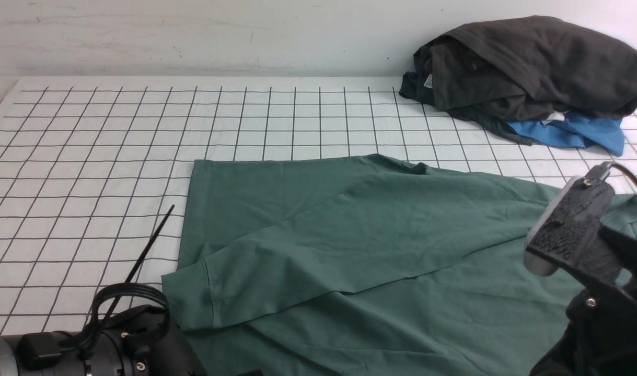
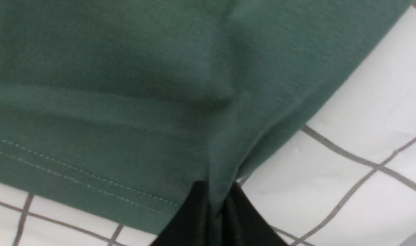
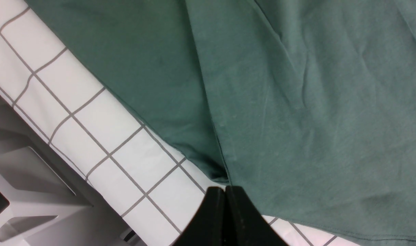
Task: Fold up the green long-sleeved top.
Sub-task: Use both arms simultaneously to clamp the lower edge of the clothing fabric
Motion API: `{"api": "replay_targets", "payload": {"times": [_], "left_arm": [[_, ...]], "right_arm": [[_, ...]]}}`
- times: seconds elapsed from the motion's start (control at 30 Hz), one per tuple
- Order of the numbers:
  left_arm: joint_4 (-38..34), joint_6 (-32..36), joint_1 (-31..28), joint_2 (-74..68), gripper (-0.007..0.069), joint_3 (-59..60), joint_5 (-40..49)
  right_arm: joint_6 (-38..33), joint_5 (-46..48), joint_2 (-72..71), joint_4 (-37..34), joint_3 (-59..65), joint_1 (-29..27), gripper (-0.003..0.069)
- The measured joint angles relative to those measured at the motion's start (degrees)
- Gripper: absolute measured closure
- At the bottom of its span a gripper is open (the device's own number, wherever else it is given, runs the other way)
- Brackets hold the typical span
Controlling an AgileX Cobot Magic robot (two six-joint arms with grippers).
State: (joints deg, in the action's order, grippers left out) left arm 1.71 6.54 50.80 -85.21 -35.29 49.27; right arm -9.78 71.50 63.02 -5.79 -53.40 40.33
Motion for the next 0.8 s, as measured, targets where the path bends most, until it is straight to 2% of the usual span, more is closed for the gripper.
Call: {"api": "replay_targets", "payload": {"times": [0.2, 0.3, 0.57, 0.7, 0.8], "left_arm": [[-0.8, 0.0, 0.0, 1.1, 0.0622, -0.1, 0.9], [-0.6, 0.1, -0.6, 2.9, 0.0622, -0.6, 4.5], [6.0, 0.5, -3.6, 7.4, 0.0622, 1.1, 13.4], [7.8, 0.7, -6.6, 8.5, 0.0622, 4.5, 14.9], [7.6, 0.8, -8.6, 8.7, 0.0622, 5.8, 15.2]], "right_arm": [[-0.8, 0.0, 0.0, 0.0, 0.0, 0.0, 0.0673], [-1.0, 0.0, 0.0, 0.5, 0.0, 0.0, 0.0673], [-2.3, 0.0, 0.0, 1.9, 0.0, 0.0, 0.0652], [-4.8, 0.0, 0.0, 0.6, 0.0, 0.0, 0.0562], [-6.2, -0.4, 0.0, 0.4, 1.1, 0.0, 0.0440]]}}
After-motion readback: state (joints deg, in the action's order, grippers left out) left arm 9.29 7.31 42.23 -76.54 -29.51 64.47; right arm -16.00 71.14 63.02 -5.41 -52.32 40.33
